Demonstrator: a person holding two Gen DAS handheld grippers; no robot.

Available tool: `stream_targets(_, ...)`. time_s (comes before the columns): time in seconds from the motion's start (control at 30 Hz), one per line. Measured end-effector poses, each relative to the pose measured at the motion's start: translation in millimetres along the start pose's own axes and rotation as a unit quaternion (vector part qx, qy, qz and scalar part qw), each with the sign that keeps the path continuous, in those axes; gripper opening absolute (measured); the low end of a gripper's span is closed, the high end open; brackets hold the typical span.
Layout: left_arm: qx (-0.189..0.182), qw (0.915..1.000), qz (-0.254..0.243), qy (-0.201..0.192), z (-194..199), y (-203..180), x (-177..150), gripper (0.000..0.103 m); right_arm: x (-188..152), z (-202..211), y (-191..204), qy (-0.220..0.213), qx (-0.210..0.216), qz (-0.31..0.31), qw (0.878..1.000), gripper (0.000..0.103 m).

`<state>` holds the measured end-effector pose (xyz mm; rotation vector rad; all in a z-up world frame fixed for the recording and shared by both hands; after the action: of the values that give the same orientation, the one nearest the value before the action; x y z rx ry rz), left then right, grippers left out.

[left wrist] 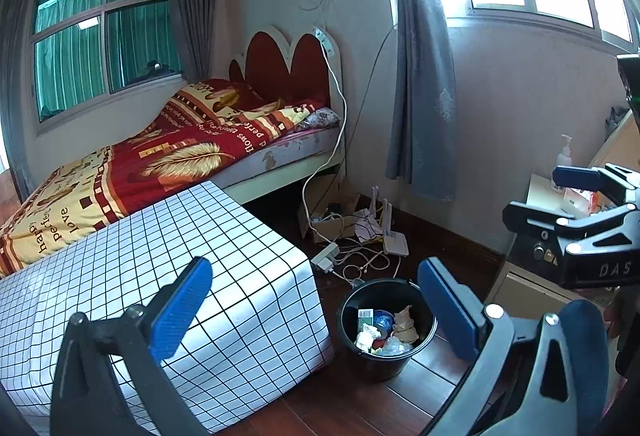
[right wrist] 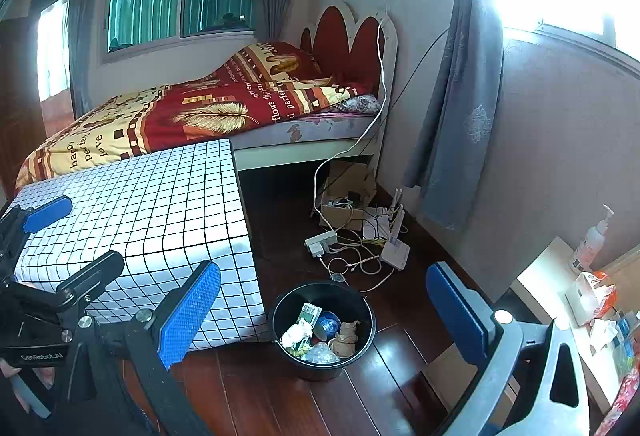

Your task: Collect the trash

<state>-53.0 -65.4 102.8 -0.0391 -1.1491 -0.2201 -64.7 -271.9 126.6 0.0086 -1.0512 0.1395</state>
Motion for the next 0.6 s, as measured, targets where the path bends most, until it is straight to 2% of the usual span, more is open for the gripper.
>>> stream_targets(0.4, 0.002, 1.0000, -0.005, 0.006, -2.3, -0.1, 2.1, 0.103, -1.6, -2.1, 1.4, 0.001, 0.003, 0.002, 1.000, 0.103)
stream_targets(0.6, -0.018, 0.9997, -0.009, 0.015, -6.4, -0.5, -0.2, 0.103, -3.6, -2.8, 3.2, 0.003, 0.003, 0.003, 1.000, 0.103)
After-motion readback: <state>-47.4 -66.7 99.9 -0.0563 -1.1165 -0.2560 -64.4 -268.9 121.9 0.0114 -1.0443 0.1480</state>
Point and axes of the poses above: each gripper's, at about its wrist camera, not at the fingertips, and z roughly against the way its jaws point, y to its left, x to its top, the point moved 1 cm from there along -z, roughly the way its jaws point, and after that the axes turned 2 degrees about -y, right-handed, at the moved point
